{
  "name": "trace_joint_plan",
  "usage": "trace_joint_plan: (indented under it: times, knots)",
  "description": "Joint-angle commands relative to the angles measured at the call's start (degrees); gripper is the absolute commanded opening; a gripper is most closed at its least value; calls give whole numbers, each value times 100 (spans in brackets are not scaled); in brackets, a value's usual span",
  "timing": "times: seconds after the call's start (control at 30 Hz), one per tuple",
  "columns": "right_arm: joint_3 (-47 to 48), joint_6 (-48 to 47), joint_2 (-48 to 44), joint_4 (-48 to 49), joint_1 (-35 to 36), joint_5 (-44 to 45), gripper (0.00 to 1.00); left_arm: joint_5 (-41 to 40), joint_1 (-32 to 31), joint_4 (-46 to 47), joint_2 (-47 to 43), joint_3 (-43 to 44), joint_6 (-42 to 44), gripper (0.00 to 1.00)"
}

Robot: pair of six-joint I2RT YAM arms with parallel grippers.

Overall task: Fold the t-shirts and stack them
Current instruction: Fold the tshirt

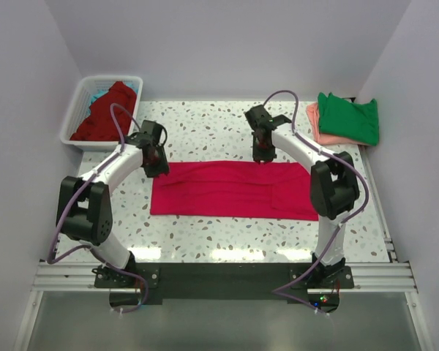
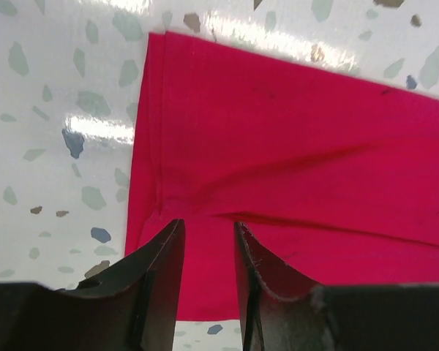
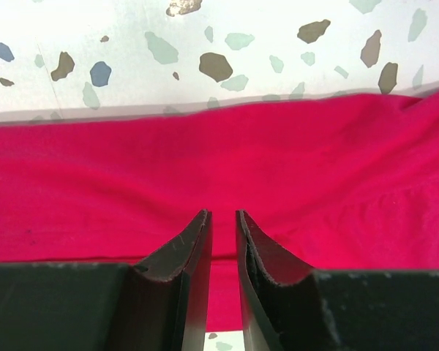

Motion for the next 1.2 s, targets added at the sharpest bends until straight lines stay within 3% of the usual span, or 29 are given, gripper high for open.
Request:
trace_joint_plan:
  times: [0.0, 0.43, 0.97, 1.17]
  knots:
    - [69, -78, 32, 122, 46, -175, 24, -197, -91, -7, -149, -379, -204, 38]
    - [-98, -166, -3, 104, 46, -219, 23, -785, -91, 477, -61, -627, -652, 38]
    - [-98, -210, -3, -18, 37, -88, 22, -821, -100, 600, 264, -750, -740, 38]
    - [-98, -219, -38, -80, 37, -35, 21, -944, -109, 653, 378, -785, -740, 29]
